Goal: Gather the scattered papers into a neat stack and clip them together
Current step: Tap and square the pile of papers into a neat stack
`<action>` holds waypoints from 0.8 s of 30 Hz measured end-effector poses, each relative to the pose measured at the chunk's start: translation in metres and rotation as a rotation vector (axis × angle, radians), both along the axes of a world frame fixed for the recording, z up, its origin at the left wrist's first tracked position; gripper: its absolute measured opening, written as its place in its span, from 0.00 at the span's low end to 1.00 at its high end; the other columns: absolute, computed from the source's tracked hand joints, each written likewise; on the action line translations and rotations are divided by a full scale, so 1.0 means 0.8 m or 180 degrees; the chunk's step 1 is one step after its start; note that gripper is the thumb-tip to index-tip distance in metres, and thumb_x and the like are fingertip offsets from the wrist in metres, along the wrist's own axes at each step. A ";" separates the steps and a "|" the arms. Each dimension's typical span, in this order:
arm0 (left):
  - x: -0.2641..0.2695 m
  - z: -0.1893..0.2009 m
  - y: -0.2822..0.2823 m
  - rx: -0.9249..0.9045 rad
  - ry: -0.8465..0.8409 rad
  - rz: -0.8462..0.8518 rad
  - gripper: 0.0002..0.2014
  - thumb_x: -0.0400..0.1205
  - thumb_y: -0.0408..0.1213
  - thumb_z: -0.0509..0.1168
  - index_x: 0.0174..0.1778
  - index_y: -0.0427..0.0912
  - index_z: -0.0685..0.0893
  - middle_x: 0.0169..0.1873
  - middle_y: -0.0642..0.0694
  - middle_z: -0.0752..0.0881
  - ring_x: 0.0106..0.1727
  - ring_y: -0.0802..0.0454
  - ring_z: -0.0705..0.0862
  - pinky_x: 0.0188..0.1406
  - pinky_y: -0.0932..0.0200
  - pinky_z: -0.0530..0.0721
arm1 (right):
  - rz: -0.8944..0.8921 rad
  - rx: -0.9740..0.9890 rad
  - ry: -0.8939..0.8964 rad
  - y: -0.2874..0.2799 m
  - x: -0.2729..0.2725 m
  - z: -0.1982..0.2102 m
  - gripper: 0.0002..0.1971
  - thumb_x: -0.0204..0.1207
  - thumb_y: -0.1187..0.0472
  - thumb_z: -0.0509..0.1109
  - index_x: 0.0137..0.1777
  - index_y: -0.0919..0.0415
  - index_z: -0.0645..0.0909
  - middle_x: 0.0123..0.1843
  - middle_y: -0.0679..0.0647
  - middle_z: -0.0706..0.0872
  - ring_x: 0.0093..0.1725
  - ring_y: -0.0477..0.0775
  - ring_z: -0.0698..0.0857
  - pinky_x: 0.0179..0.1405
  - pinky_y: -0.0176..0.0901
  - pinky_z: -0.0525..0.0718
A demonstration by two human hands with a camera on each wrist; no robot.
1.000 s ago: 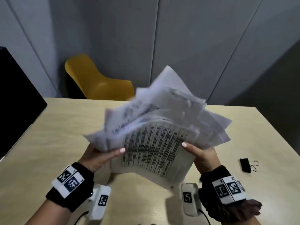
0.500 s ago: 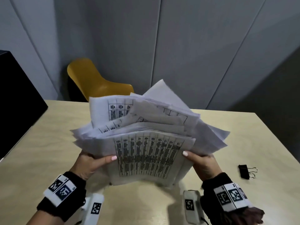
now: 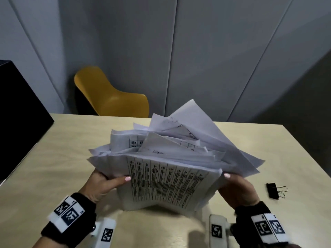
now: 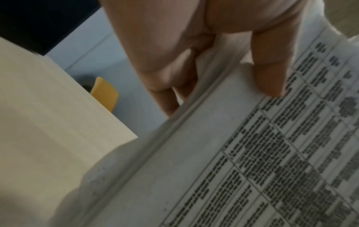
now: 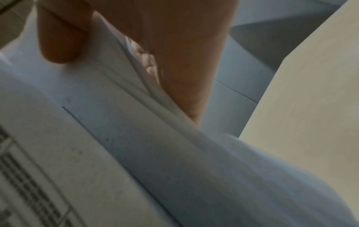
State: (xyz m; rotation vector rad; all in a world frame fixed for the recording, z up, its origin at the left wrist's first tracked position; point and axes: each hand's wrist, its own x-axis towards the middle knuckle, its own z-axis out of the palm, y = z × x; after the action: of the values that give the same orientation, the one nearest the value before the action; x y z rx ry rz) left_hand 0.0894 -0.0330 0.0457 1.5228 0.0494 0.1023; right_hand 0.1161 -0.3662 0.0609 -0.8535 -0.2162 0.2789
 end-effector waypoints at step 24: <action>0.016 -0.012 -0.021 0.0288 0.0229 0.0214 0.21 0.51 0.55 0.76 0.39 0.54 0.86 0.33 0.68 0.90 0.40 0.67 0.88 0.47 0.61 0.83 | 0.1494 -0.1481 -0.0203 0.010 0.000 0.029 0.29 0.75 0.57 0.67 0.77 0.50 0.67 0.74 0.40 0.75 0.72 0.44 0.75 0.65 0.34 0.74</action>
State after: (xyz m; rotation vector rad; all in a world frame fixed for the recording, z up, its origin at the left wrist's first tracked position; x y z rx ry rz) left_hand 0.1018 -0.0496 0.0358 1.6154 0.1553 0.1046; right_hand 0.1160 -0.3581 0.0840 -1.2695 -0.4218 0.7619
